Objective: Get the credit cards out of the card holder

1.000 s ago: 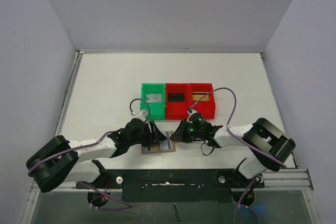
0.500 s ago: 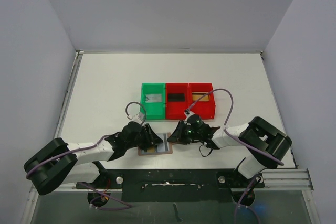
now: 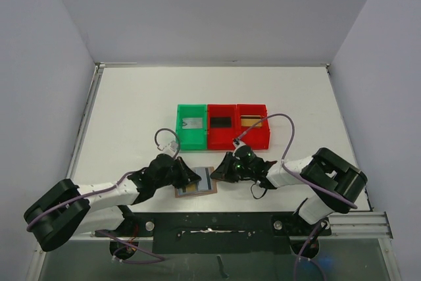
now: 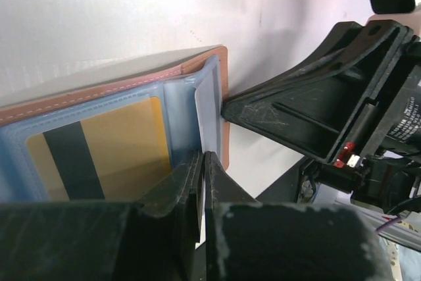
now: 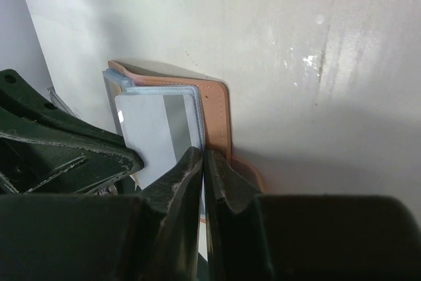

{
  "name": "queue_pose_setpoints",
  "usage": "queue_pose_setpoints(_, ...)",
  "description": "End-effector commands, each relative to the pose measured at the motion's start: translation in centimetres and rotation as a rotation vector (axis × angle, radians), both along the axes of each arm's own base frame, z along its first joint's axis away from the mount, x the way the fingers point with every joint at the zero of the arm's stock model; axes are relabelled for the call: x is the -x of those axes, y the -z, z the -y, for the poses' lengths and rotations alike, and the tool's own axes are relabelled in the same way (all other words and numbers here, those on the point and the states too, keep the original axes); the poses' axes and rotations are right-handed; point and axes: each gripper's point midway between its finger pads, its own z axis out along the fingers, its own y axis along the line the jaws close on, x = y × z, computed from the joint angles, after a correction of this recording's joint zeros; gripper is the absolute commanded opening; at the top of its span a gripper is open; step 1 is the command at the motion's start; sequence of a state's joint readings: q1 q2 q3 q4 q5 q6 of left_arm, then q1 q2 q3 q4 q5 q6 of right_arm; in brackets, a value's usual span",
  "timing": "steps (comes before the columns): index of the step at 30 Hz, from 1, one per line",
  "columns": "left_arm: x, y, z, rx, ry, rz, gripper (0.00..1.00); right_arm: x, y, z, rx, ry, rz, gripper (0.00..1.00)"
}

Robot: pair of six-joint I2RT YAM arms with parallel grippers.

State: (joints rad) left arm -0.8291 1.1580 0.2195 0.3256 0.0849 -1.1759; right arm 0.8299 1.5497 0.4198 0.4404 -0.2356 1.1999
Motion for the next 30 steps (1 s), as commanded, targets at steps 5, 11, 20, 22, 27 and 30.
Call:
queue_pose_setpoints(5, -1.1, -4.9, 3.5, 0.166, 0.096, 0.109, 0.00, 2.1, 1.3, 3.8, 0.143, 0.067, -0.029, 0.10)
queue_pose_setpoints(11, -0.8, -4.3, 5.5, 0.191, 0.172, 0.086, 0.00, 1.9, -1.5, 5.2, 0.136, 0.088, 0.054, 0.19)
queue_pose_setpoints(20, -0.2, -3.8, 6.5, 0.203, 0.221, 0.056, 0.00, 0.5, -5.1, 2.8, 0.038, 0.033, 0.146, 0.26)
queue_pose_setpoints(22, -0.1, -3.7, 6.4, 0.202, 0.216, 0.055, 0.00, 0.3, -4.3, 2.3, 0.043, 0.024, 0.122, 0.26)
queue_pose_setpoints(27, 0.1, -3.5, 6.2, 0.193, 0.217, 0.050, 0.00, 0.7, -0.7, 2.4, 0.115, 0.028, 0.026, 0.23)
queue_pose_setpoints(30, 0.1, -3.6, 6.1, 0.192, 0.218, 0.051, 0.01, 1.3, 0.8, 3.3, 0.148, 0.056, -0.018, 0.21)
